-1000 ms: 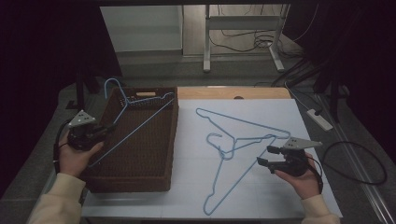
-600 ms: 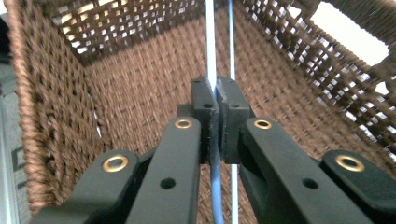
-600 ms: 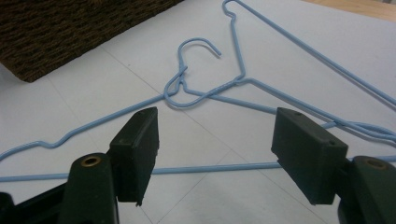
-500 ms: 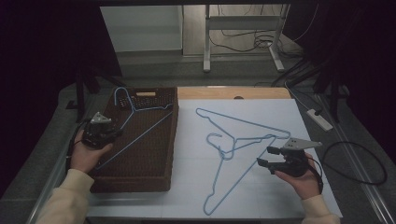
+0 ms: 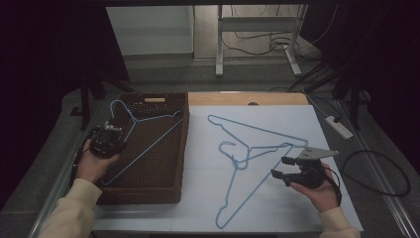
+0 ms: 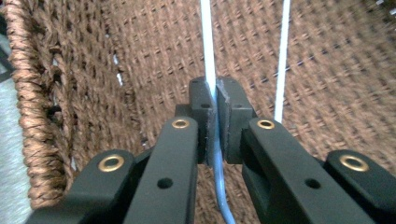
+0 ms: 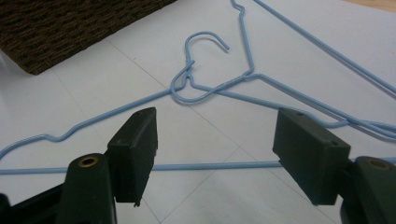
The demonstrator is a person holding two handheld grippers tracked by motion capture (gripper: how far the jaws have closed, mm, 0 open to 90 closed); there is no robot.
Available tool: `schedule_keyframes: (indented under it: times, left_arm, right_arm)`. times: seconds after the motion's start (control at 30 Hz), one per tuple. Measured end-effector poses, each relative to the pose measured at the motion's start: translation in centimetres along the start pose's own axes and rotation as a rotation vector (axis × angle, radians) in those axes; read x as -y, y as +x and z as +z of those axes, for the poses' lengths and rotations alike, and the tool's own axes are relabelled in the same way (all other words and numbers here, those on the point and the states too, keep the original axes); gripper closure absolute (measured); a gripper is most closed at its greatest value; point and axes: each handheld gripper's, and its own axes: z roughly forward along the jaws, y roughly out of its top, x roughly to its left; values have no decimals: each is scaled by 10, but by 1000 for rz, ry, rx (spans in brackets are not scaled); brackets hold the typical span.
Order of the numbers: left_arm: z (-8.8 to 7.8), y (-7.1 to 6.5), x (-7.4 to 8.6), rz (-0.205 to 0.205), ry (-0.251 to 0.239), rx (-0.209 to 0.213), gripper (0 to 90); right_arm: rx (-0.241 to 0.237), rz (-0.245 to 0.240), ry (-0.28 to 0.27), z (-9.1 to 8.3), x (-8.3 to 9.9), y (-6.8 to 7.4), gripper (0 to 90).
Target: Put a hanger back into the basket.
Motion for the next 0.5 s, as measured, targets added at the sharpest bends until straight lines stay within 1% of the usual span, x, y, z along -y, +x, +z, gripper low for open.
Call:
schedule_keyframes:
  times: [0.03,0.1,0.23,0.27,0.3,0.37,0.4,0.43,0.47,0.5]
  left_arm:
    - [2,-2,-1,8,22,-19,850]
    - [6,-3,-1,18,50,-38,846]
    - [9,-4,-2,31,79,-54,834]
    - [8,-4,-2,37,75,-58,816]
    - [7,-5,-2,35,60,-64,778]
    - [3,-5,-2,36,25,-61,665]
    - [3,-5,-2,36,25,-61,608]
    - [-4,-6,-1,38,-33,-51,551]
    - [-4,-6,-1,38,-33,-51,514]
    - [-9,-7,-1,43,-65,-32,514]
  right_arm:
    - [0,1,0,0,0,0,314]
    - [0,1,0,0,0,0,313]
    - [-1,3,-2,-1,0,0,313]
    - [-1,3,-2,-1,0,0,313]
    - [-1,3,-2,-1,0,0,313]
    - [-1,2,-2,-1,0,0,313]
    - [-1,2,-2,-1,0,0,313]
    - [-1,2,-1,-1,0,-1,313]
    - [-1,2,-1,-1,0,-1,313]
    - [0,3,0,-1,0,-1,313]
